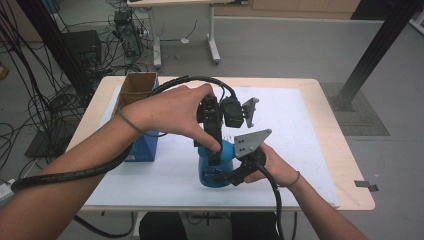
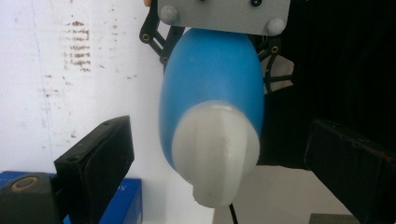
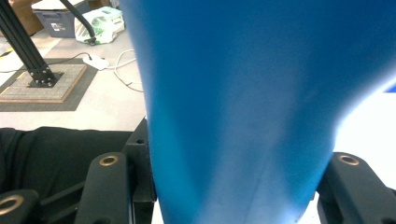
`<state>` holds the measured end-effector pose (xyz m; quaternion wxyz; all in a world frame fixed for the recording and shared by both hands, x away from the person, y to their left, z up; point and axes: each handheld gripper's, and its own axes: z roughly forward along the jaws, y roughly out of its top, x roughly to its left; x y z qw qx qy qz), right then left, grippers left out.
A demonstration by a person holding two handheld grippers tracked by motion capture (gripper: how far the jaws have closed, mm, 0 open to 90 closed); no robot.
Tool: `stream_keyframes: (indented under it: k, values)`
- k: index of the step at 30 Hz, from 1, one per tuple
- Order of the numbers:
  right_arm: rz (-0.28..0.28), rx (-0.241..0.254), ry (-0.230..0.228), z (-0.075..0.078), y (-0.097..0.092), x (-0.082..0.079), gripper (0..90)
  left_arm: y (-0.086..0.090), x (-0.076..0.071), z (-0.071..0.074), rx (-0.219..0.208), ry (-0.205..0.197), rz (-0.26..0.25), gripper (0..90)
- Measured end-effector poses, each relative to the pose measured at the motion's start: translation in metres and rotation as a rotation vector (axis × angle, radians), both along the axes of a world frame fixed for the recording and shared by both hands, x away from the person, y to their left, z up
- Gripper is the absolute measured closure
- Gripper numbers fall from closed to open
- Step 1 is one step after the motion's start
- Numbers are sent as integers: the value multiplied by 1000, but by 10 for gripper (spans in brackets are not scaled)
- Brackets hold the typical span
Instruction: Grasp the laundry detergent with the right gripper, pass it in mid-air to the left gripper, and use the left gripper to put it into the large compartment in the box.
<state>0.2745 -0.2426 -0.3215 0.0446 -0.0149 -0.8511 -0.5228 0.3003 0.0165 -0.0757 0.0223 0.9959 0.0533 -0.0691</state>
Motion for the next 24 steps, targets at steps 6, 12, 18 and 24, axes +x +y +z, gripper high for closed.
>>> stream_keyframes:
  k: [6, 12, 18, 24]
  values:
    - [-2, 2, 0, 0, 0, 0, 421, 0, 0, 0, 2, -1, -3, 86]
    - [-2, 1, 2, 0, 0, 0, 421, -1, 0, 0, 2, -1, -1, 86]
    - [-1, 0, 0, 0, 0, -1, 421, -1, -1, 0, 7, -4, 1, 86]
    - [0, 0, -1, 1, 1, -1, 421, -1, -1, -1, 8, -3, -3, 87]
